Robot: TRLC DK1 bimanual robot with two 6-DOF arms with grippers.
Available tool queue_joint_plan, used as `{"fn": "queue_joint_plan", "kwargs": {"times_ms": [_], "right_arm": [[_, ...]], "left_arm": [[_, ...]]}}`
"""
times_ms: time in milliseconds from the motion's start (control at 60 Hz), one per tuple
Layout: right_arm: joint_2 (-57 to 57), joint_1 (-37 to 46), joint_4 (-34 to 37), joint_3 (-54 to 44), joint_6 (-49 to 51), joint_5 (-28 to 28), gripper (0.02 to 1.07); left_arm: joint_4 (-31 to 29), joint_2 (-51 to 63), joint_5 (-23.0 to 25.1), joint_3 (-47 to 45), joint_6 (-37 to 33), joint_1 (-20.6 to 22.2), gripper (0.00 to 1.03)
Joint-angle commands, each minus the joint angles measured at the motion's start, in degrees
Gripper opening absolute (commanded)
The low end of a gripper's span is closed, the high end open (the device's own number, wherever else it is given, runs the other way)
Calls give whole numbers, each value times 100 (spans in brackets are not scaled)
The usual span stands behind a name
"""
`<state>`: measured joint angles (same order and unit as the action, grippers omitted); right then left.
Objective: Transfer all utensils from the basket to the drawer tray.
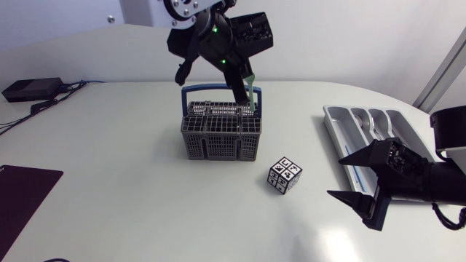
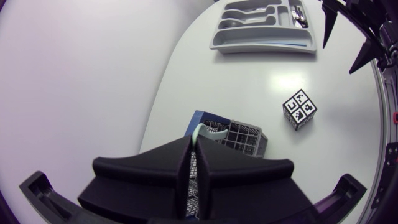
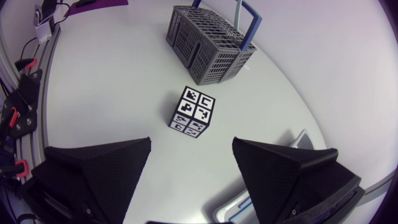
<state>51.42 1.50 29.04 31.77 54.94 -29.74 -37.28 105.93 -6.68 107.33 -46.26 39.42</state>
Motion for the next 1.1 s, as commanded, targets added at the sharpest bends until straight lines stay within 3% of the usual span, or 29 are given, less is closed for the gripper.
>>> {"fn": "queue_joint_plan", "kwargs": {"times_ms": [0, 117, 233, 517, 683, 783, 900, 1083], "right_arm": [[-88, -194, -153, 93, -581, 47, 96], [-238, -528, -469, 101, -1152, 223, 96], [-246, -1152, -953, 84, -1706, 820, 96], [211, -2593, -2227, 40, -2497, 2235, 96], [580, -2830, -2658, 172, -2752, 2455, 95], [694, -2839, -2842, 268, -2892, 2490, 88], [800, -2953, -2939, 348, -2989, 2596, 86], [1098, -3076, -3018, 594, -3042, 2728, 71]], "left_arm": [[-122, -178, 9, -291, 460, -31, 4], [-210, -319, 17, -538, 1154, 31, 4], [-298, -362, 70, -661, 1849, 119, 4], [-1036, -2, 1529, -37, 3598, -101, 4], [-1141, -29, 1749, 51, 3976, -75, 4], [-1141, -64, 1810, -54, 4151, -22, 4], [-1133, -55, 1872, -124, 4389, 31, 4], [-1080, -20, 2136, -124, 4591, 101, 4]]}}
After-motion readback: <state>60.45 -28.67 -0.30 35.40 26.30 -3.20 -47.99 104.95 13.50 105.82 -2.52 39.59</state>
